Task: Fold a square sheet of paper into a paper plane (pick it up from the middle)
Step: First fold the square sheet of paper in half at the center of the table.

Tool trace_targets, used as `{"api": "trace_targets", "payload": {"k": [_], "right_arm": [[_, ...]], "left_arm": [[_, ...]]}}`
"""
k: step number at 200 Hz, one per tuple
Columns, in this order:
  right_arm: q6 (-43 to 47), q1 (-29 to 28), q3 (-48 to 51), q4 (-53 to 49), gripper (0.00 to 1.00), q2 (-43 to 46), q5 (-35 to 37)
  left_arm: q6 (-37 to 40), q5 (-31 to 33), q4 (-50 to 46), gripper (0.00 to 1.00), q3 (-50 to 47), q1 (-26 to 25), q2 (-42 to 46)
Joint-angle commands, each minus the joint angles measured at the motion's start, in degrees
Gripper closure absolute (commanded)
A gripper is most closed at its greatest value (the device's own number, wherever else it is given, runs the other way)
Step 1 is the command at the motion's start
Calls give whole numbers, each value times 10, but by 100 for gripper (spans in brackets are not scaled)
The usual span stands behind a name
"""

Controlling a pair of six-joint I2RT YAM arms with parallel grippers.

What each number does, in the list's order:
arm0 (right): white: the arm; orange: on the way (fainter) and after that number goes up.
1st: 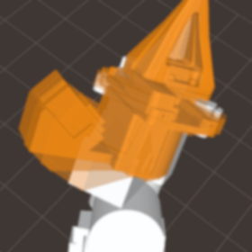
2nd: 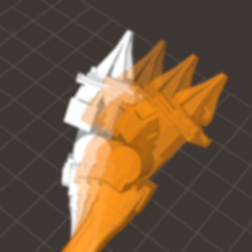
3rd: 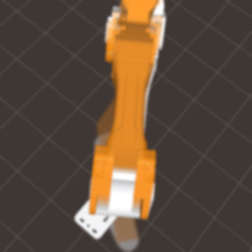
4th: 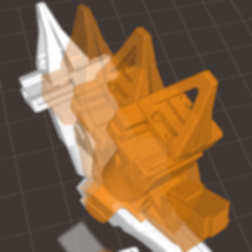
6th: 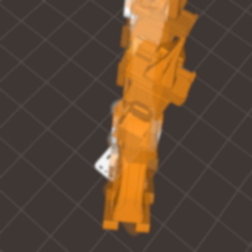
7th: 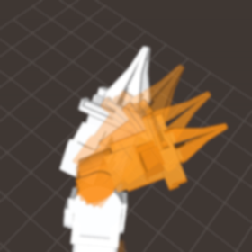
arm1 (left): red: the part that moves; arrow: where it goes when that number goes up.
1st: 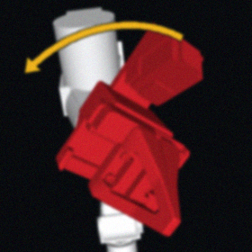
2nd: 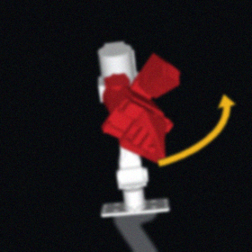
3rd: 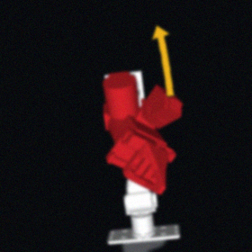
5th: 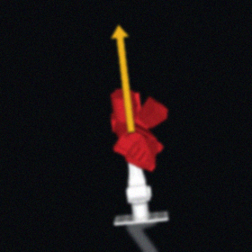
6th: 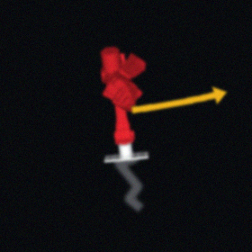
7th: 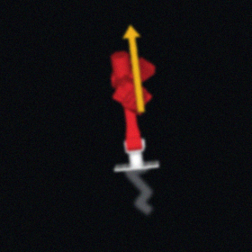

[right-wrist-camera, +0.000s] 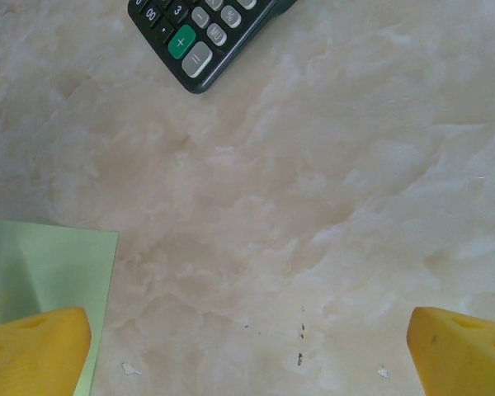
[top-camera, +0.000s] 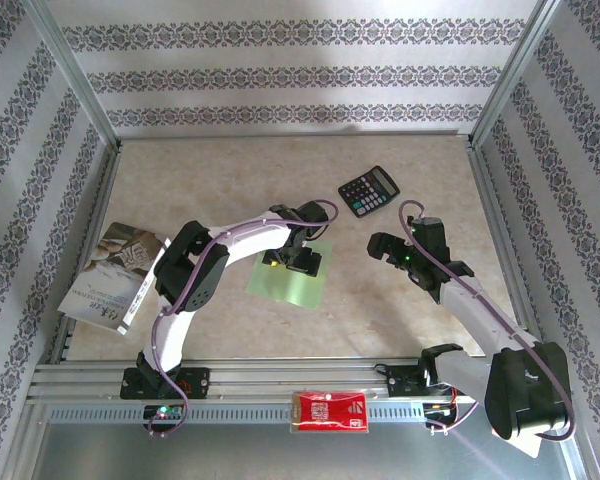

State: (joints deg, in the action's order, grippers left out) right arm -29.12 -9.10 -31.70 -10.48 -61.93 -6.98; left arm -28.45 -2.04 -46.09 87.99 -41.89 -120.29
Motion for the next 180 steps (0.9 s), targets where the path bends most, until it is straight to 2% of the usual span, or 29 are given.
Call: {"api": "trace_targets", "payload": {"k": [1, 15, 44, 64, 85, 106, 128, 157, 180], "right_arm": [[1, 5, 2, 2, 2, 3, -8], [0, 5, 2, 0, 2, 6, -8], [1, 6, 1, -6, 2, 9, -8], [0, 6, -6, -19, 2, 14, -18], [-6, 8, -24, -51, 2, 26, -40], [-8, 11, -37, -77, 2, 51, -65], [4, 13, -65, -131, 2, 69, -101], [17, 8, -81, -157, 3, 92, -163], [11, 2, -81, -133, 4, 84, -209]], "left_arm": [[5, -21, 0, 11, -21, 4, -2], [5, -23, 5, 15, -23, 4, 3], [6, -48, 36, 32, -29, 4, 23], [3, -101, 92, 52, -51, 1, 53], [-33, -193, 216, 62, -118, -4, 112], [-118, -303, 408, 66, -208, -3, 180], [-199, -357, 547, 66, -277, 4, 240], [-261, -404, 628, 66, -325, 24, 246], [-302, -437, 693, 66, -346, 44, 222]]}}
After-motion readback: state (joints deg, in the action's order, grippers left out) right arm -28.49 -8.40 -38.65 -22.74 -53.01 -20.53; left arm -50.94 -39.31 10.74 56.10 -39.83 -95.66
